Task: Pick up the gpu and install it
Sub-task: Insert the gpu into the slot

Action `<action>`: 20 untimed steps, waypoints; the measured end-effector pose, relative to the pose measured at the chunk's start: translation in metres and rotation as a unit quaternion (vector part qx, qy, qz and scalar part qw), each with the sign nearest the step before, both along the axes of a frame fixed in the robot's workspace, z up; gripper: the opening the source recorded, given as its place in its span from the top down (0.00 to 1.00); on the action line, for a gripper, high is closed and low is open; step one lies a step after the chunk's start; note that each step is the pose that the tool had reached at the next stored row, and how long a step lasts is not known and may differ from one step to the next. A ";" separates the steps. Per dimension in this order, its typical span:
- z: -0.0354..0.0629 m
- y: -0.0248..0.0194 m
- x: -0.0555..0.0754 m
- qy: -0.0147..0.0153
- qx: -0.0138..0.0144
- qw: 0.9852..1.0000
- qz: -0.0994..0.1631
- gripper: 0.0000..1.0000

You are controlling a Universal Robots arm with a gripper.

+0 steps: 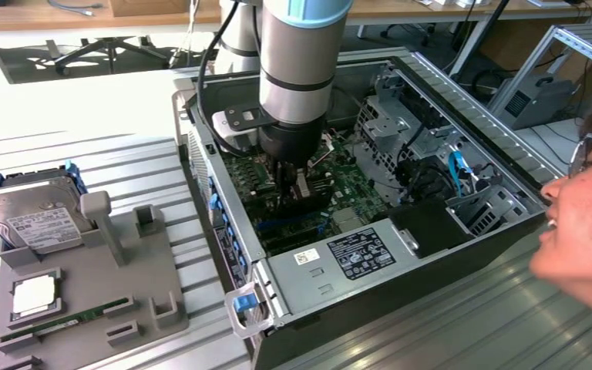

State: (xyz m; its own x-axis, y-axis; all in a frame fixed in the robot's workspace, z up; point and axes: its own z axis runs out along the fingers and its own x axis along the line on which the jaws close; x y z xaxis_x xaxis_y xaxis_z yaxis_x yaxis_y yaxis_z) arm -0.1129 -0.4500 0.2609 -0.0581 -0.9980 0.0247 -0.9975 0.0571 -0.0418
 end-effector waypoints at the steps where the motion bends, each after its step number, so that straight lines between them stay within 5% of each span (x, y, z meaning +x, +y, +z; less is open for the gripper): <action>1: 0.0000 0.0000 0.000 0.000 0.000 1.000 0.000 0.73; 20: -0.0001 0.0002 0.000 0.000 0.000 1.000 0.015 0.73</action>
State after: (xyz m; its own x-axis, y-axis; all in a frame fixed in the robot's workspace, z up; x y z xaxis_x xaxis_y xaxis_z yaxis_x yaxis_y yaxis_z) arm -0.1129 -0.4498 0.2608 -0.0275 -0.9993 0.0246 -0.9988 0.0265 -0.0419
